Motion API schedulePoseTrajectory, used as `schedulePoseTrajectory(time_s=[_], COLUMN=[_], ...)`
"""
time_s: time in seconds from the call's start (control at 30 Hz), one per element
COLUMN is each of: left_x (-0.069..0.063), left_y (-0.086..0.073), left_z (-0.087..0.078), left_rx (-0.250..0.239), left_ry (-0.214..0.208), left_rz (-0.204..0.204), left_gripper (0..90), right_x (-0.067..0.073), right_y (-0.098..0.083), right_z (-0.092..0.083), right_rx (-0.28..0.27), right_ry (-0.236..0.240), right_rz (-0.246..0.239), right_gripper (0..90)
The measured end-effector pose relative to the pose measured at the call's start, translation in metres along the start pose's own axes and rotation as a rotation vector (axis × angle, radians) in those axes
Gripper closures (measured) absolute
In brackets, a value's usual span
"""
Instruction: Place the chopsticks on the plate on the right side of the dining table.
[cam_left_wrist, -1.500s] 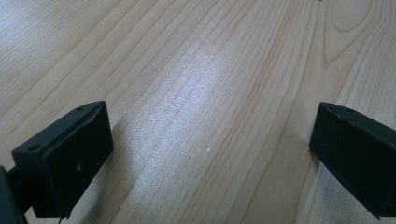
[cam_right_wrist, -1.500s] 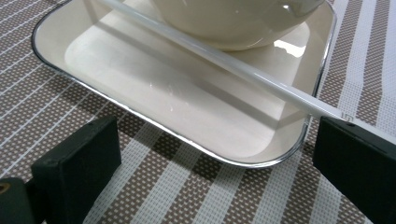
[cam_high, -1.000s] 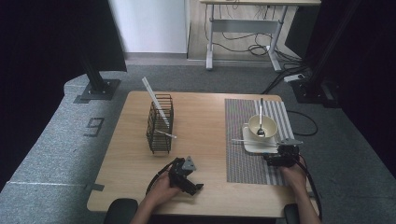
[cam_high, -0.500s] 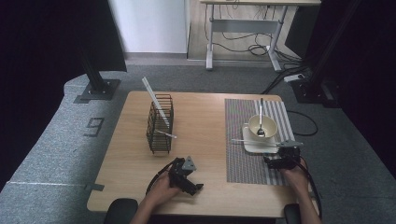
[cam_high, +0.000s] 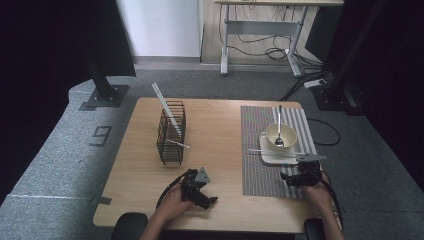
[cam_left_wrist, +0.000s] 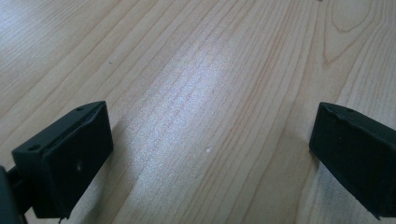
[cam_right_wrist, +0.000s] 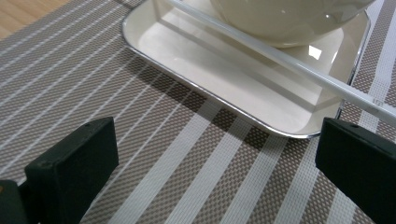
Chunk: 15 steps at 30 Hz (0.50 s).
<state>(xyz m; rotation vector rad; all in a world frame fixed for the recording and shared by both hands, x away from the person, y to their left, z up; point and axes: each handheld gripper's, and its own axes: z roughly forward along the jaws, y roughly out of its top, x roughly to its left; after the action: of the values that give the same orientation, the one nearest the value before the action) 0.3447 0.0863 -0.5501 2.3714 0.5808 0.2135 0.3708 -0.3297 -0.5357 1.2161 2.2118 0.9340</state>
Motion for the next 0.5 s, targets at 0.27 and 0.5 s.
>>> schedulePoseTrajectory(time_s=[0.27, 0.5], left_x=[0.000, 0.000], left_y=[0.000, 0.000], left_z=[0.000, 0.000], left_rx=[0.000, 0.000], left_ry=[0.000, 0.001], left_rz=[0.000, 0.001], left_gripper=[0.0, 0.0], right_x=[0.020, 0.035], right_y=[-0.002, -0.004], right_z=[-0.022, -0.037], right_rx=[0.019, 0.014], right_ry=[0.047, 0.134], right_rz=[-0.040, -0.042], right_gripper=[0.0, 0.0])
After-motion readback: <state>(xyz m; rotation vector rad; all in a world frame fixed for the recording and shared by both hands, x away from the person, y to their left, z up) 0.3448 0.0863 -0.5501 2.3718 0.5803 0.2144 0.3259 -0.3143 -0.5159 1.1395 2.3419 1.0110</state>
